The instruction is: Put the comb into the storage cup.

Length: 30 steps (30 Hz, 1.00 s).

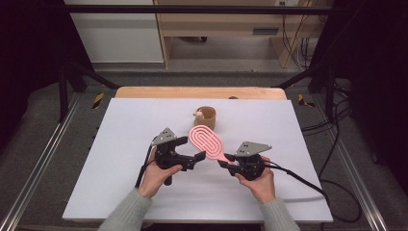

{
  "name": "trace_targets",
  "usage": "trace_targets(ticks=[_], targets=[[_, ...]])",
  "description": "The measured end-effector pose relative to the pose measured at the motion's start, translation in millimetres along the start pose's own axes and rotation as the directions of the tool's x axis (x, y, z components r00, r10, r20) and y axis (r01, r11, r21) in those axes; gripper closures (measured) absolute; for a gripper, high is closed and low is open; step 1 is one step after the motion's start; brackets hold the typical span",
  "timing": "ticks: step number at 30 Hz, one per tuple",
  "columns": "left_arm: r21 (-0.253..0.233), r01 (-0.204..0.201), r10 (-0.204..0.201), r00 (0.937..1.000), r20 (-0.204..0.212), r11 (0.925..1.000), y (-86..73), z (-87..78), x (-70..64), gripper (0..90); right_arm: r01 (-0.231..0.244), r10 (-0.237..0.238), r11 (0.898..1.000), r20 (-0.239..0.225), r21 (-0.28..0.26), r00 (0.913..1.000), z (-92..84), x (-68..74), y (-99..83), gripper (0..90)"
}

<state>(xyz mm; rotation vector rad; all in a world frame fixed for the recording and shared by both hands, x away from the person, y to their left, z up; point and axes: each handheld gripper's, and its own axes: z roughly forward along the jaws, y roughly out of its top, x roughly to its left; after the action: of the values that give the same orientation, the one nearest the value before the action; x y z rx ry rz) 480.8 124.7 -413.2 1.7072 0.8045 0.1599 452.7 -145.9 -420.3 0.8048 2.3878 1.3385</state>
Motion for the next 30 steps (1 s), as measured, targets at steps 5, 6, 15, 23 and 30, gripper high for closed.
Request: trace_targets(ticks=[5,6,15,23,30], targets=[[-0.001,0.017,-0.017,0.9998,0.009,0.9999,0.7,4.8,-0.9,0.4,0.006,-0.006,1.000,-0.001,-0.001,1.0000,0.0,0.6,0.3,69.4],[-0.001,0.022,-0.022,0.9997,0.011,0.9998,0.7,5.8,-1.3,0.8,0.007,-0.007,1.000,-0.003,-0.002,1.0000,0.1,0.8,0.4,69.4],[0.005,0.053,-0.053,0.9983,0.024,0.9986,0.1,13.2,-2.3,4.9,0.010,-0.010,1.000,-0.005,-0.008,0.9999,0.4,1.5,0.3,69.4],[-0.003,0.070,-0.070,0.9973,0.024,0.9976,0.6,16.8,-2.7,10.9,0.012,-0.012,1.000,-0.006,-0.013,0.9999,0.1,1.8,0.3,69.4],[-0.023,0.097,-0.097,0.9950,0.022,0.9950,1.4,17.8,-1.6,20.9,0.018,-0.018,1.000,-0.009,-0.018,0.9998,0.0,2.0,0.3,69.4]])
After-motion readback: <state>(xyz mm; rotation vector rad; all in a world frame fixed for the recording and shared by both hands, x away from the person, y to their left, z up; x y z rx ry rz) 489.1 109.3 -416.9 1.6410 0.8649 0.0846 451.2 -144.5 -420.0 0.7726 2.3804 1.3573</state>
